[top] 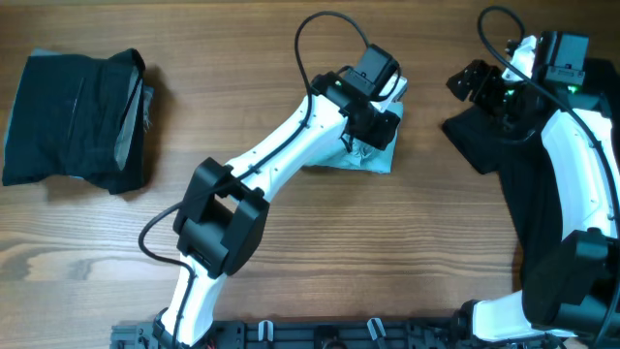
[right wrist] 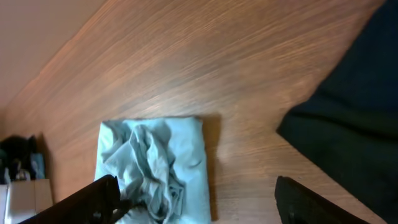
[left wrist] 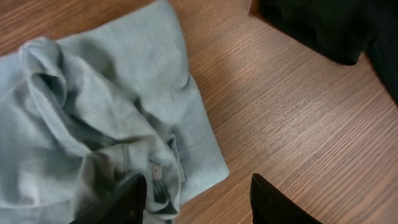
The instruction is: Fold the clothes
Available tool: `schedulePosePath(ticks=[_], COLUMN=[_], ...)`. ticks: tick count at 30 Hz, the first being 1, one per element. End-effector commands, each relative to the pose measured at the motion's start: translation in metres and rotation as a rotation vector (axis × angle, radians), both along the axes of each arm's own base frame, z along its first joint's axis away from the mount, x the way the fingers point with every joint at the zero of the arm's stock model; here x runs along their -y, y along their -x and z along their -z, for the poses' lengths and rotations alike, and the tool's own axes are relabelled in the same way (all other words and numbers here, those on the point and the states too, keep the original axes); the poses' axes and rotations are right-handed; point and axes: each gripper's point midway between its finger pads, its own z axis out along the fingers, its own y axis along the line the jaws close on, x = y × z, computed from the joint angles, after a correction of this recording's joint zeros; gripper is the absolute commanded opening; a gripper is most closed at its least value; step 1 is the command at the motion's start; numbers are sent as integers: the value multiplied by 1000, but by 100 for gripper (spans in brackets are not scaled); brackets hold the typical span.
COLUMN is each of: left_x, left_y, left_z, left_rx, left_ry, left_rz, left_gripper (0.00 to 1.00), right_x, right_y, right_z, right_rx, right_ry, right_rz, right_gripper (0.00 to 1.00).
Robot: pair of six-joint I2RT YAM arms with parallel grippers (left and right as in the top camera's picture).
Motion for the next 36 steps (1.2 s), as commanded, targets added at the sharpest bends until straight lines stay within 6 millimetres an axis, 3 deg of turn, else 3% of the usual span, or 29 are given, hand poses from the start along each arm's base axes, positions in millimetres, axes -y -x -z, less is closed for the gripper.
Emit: schedulePosePath(ticks=[1, 4, 5, 8, 9, 12, 14, 17, 22, 25, 27, 29, 33, 35, 36], left_x=[-33, -88, -117, -186, -215, -258, -276, -281, -280, -280, -280, -280, -282, -283, -283], left_y=[-25, -42, -51, -68, -75, -84, -85, -85, -85, -85, -85, -85, -85, -86, -86], left_z=[-51, -99, -116, -141, -148, -148, -147, -146, -146, -146, -146, -146, -146, -146, -146], left_rx=[91, 122, 133, 153, 157, 131, 118, 113, 115, 115, 115, 116, 120, 123, 123], left_ry=[-17, -30, -25, -18, -14, 5, 2, -2, -3, -3, -3, -3, -10, -17, -17], left_rz=[-102, -215, -274, -423, -485, -573, -608, -618, -614, -614, -614, -614, -615, -619, -619], left_gripper=[57, 58, 58, 58, 57, 56, 56, 56, 57, 57, 57, 57, 57, 57, 57], right_x=[-30, -70, -95, -137, -150, -160, -153, -159, -181, -181, -187, -190, -182, -177, -171], right_y=[11, 23, 27, 38, 43, 38, 16, -8, -14, -14, -23, -30, -38, -38, -40], right_z=[-7, -3, 2, 22, 40, 74, 91, 107, 136, 147, 135, 110, 45, 29, 31], right_rx=[27, 21, 16, -34, -101, -174, -168, -123, -128, -143, -79, -7, 163, 210, 201], right_ry=[-7, 15, 36, 84, 123, 198, 230, 161, 76, 79, 57, 20, 37, 82, 116], right_rz=[-178, -338, -398, -492, -482, -416, -292, -291, -353, -355, -389, -417, -453, -459, -436], right_gripper=[84, 84, 79, 73, 73, 62, 62, 68, 72, 64, 22, 4, 4, 4, 4])
